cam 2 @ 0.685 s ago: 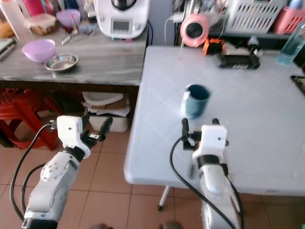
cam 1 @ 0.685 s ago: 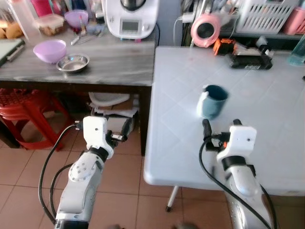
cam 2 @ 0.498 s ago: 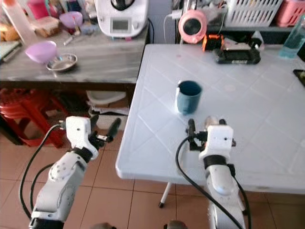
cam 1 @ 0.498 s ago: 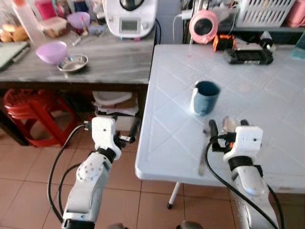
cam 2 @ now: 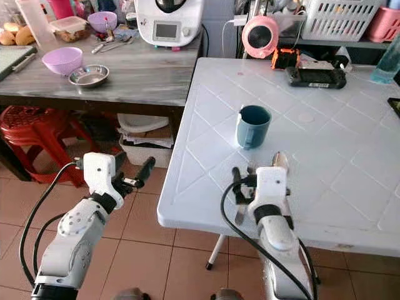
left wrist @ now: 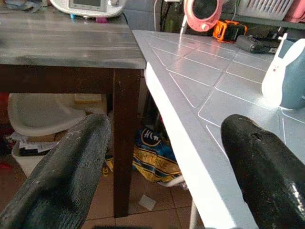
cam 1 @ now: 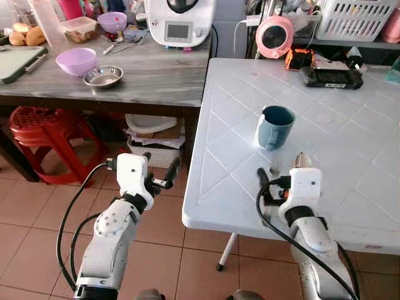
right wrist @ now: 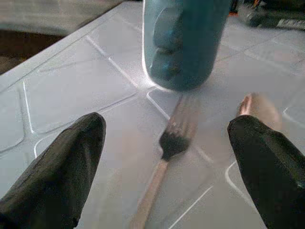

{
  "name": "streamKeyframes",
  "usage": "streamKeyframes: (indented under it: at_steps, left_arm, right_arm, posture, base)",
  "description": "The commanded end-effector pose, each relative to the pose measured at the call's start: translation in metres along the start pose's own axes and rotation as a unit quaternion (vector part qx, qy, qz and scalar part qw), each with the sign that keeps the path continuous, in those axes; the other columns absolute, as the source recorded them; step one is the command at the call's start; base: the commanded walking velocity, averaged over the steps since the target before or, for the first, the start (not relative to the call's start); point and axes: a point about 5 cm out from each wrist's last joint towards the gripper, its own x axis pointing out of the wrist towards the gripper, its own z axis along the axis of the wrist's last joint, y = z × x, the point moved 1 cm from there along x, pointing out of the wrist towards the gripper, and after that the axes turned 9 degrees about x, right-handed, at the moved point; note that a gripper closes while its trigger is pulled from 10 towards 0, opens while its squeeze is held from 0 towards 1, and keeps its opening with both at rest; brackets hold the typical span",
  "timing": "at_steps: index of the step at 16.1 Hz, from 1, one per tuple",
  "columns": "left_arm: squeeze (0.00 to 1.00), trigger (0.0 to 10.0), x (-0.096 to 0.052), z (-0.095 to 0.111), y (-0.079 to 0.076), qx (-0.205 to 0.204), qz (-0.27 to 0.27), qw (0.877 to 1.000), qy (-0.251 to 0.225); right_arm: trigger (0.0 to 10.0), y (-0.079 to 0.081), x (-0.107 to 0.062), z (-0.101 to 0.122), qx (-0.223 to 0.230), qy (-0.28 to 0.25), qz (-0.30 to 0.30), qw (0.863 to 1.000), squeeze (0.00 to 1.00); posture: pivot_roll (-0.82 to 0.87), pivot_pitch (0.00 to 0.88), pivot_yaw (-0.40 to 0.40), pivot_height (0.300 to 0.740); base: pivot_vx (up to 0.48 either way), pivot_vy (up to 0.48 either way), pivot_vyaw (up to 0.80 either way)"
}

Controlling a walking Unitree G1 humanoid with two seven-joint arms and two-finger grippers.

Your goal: Setting the table

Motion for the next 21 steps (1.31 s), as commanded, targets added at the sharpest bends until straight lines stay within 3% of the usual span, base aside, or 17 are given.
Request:
streamKeyframes:
  at_steps: [1,7,9,10,11,12,16,21]
  left_arm:
    - [0.00,10.0,0.001,0.001,0.001,0.003,-0.006,1.000,0.003]
    - [0.00,10.0,0.000,0.000,-0.001,0.002,-0.015,1.000,0.005]
    - [0.00,10.0,0.000,0.000,-0.001,0.002,-0.017,1.000,0.006]
    - [0.00,10.0,0.000,0.000,-0.002,0.002,-0.019,1.000,0.006]
    - [0.00,10.0,0.000,0.000,-0.002,0.002,-0.020,1.000,0.006]
    - [0.00,10.0,0.000,0.000,-0.002,0.002,-0.021,1.000,0.006]
    - [0.00,10.0,0.001,0.000,-0.004,0.003,-0.026,1.000,0.006]
    - [0.00,10.0,0.001,0.000,-0.005,0.004,-0.028,1.000,0.006]
  right_arm:
    - [10.0,0.003,0.002,0.001,0.004,0.009,0.009,1.000,0.00]
    - [10.0,0.004,0.006,-0.006,0.029,0.069,0.016,0.997,0.00]
    - [6.1,0.005,0.005,-0.009,0.043,0.088,0.012,0.995,0.00]
    - [3.3,0.005,0.005,-0.011,0.052,0.101,0.011,0.993,0.00]
    - [3.0,0.005,0.004,-0.012,0.053,0.112,0.009,0.992,0.00]
    - [0.4,0.005,0.003,-0.015,0.056,0.124,0.007,0.991,0.00]
    - [0.0,0.001,0.001,-0.018,0.083,0.158,-0.017,0.984,0.00]
    - [0.0,-0.006,0.003,-0.023,0.073,0.202,-0.022,0.976,0.00]
  posture:
    - [-0.05,0.000,0.026,0.740]
    - [-0.05,0.000,0.024,0.740]
    - [-0.05,0.000,0.025,0.740]
    - [-0.05,0.000,0.025,0.740]
    - [-0.05,0.000,0.024,0.740]
    - [-0.05,0.000,0.024,0.740]
    - [-0.05,0.000,0.026,0.740]
    - [-0.05,0.000,0.018,0.740]
  base:
    - [0.000,0.000,0.00]
    - [0.000,0.000,0.00]
    - [0.000,0.000,0.00]
    - [0.000,0.000,0.00]
    - [0.000,0.000,0.00]
    - [0.000,0.000,0.00]
    - [0.000,0.000,0.00]
    - [0.000,0.000,0.00]
